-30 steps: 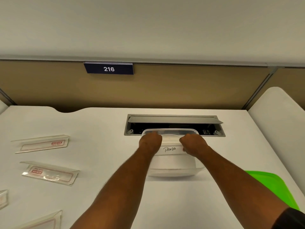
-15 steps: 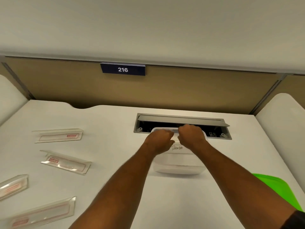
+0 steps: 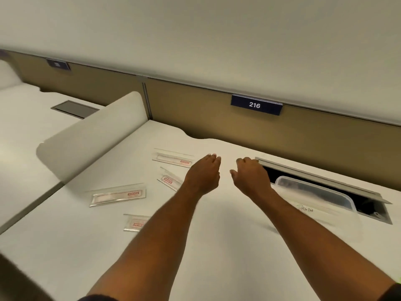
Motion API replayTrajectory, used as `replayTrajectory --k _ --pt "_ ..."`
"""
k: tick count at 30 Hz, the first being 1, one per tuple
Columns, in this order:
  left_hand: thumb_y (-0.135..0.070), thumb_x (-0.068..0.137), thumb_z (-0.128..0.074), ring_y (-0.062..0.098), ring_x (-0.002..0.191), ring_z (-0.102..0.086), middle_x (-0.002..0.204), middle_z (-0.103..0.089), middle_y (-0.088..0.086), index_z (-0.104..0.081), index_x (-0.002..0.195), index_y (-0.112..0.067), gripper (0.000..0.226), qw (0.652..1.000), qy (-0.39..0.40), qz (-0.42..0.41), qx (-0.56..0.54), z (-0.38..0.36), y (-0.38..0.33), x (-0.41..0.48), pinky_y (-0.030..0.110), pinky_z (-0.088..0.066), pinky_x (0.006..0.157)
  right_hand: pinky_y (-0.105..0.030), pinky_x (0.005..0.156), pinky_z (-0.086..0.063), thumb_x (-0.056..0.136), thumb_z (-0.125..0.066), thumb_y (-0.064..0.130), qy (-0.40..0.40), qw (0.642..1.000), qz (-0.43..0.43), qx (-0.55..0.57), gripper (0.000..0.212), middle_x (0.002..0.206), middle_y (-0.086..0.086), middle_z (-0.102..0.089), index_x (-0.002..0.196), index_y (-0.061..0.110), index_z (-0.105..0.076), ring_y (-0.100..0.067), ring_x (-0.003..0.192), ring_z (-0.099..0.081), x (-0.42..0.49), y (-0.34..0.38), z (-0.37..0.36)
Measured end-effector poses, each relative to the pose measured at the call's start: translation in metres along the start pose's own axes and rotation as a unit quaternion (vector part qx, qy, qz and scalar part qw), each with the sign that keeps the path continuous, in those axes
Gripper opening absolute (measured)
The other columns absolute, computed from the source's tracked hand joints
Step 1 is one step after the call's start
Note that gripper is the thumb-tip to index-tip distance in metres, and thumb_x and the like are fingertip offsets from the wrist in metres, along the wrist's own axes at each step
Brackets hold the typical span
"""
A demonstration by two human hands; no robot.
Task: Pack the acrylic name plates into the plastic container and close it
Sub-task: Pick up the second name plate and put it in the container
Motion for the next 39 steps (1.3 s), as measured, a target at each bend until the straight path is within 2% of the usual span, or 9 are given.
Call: replayTrajectory --k 10,16,19,21,23,27,33,37,39 --pt "-0.016 0.090 -0.045 0.027 0.104 -0.057 0.110 -0.061 0.006 -0.051 0.117 -0.008 0.029 0.991 0.042 0.124 0.008 0.008 0.122 -0.083 0.038 -0.049 0.077 -0.037 0.076 -0.049 0.093 -0.051 0.038 0.121 0.991 -0.017 0.061 0.031 0.103 -0.010 -0.062 0.103 0.009 -0.054 -0.030 0.097 -0.061 -0.005 0.091 -0.081" --pt "-0.019 0.092 -0.043 0.026 0.105 -0.057 0.116 -0.060 0.005 -0.048 0.124 -0.010 0.034 0.987 0.058 0.149 -0.005 -0.015 0.162 -0.100 0.040 -0.051 0.079 -0.035 0.075 -0.048 0.094 -0.049 0.039 0.137 0.990 -0.009 0.037 0.031 0.103 -0.007 -0.060 0.104 0.010 -0.054 -0.028 0.098 -0.061 0.000 0.118 -0.120" --pt "-0.019 0.093 -0.044 0.026 0.104 -0.058 0.117 -0.061 0.006 -0.047 0.126 -0.010 0.035 0.987 0.064 0.146 -0.005 -0.026 0.171 -0.098 0.039 -0.049 0.077 -0.031 0.063 -0.043 0.093 -0.052 0.030 0.127 0.992 0.007 -0.012 0.019 0.094 -0.005 -0.061 0.096 0.012 -0.056 -0.027 0.090 -0.063 0.004 0.122 -0.131" --pt "-0.018 0.093 -0.046 0.027 0.104 -0.058 0.116 -0.060 0.006 -0.047 0.126 -0.011 0.034 0.987 0.073 0.142 -0.001 -0.033 0.173 -0.094 0.039 -0.050 0.076 -0.027 0.048 -0.032 0.076 -0.071 0.014 0.122 0.991 0.013 -0.045 0.014 0.071 -0.003 -0.061 0.075 0.013 -0.057 -0.027 0.064 -0.063 0.005 0.121 -0.137" --pt "-0.017 0.092 -0.047 0.028 0.103 -0.058 0.115 -0.061 0.006 -0.048 0.125 -0.010 0.033 0.988 0.075 0.136 -0.001 -0.038 0.174 -0.088 0.040 -0.051 0.076 -0.022 0.041 -0.022 0.050 -0.081 -0.001 0.106 0.993 0.008 -0.050 0.034 0.049 -0.002 -0.052 0.057 0.014 -0.051 -0.025 0.040 -0.053 0.008 0.115 -0.143" --pt "-0.013 0.092 -0.046 0.028 0.102 -0.058 0.113 -0.061 0.007 -0.048 0.122 -0.009 0.031 0.990 0.070 0.122 -0.005 -0.046 0.169 -0.069 0.040 -0.051 0.076 -0.021 0.038 -0.018 0.034 -0.082 -0.007 0.089 0.995 0.017 -0.033 0.044 0.042 -0.001 -0.045 0.050 0.015 -0.047 -0.022 0.031 -0.045 0.016 0.109 -0.143" --pt "-0.017 0.091 -0.051 0.028 0.107 -0.059 0.118 -0.061 0.007 -0.047 0.128 -0.011 0.038 0.996 0.040 0.085 0.003 -0.046 0.154 -0.037 0.039 -0.050 0.080 -0.027 0.037 -0.032 0.056 -0.075 -0.002 0.023 0.995 0.069 -0.074 0.026 0.055 -0.005 -0.052 0.061 0.013 -0.054 -0.025 0.044 -0.050 0.039 0.108 -0.120" --pt "-0.024 0.089 -0.060 0.031 0.110 -0.059 0.131 -0.058 0.008 -0.038 0.141 -0.016 0.057 0.998 0.007 0.069 -0.001 -0.037 0.135 -0.009 0.041 -0.050 0.085 -0.031 0.043 -0.040 0.070 -0.068 0.004 -0.047 0.993 0.104 -0.029 0.012 0.066 -0.005 -0.058 0.075 0.012 -0.060 -0.024 0.051 -0.054 0.058 0.106 -0.082" --pt "-0.028 0.090 -0.058 0.030 0.107 -0.060 0.124 -0.062 0.006 -0.043 0.137 -0.019 0.051 0.998 0.000 0.067 -0.011 -0.033 0.124 0.006 0.040 -0.050 0.082 -0.030 0.046 -0.040 0.080 -0.062 0.010 -0.061 0.992 0.112 0.009 0.003 0.071 -0.003 -0.062 0.080 0.013 -0.061 -0.024 0.055 -0.059 0.065 0.103 -0.060"
Point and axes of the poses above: each hand's wrist, its own x-axis towards the middle knuckle, its own z-axis out of the back of the hand, y = z × x, the point moved 6 cm from there along x, towards the middle knuckle
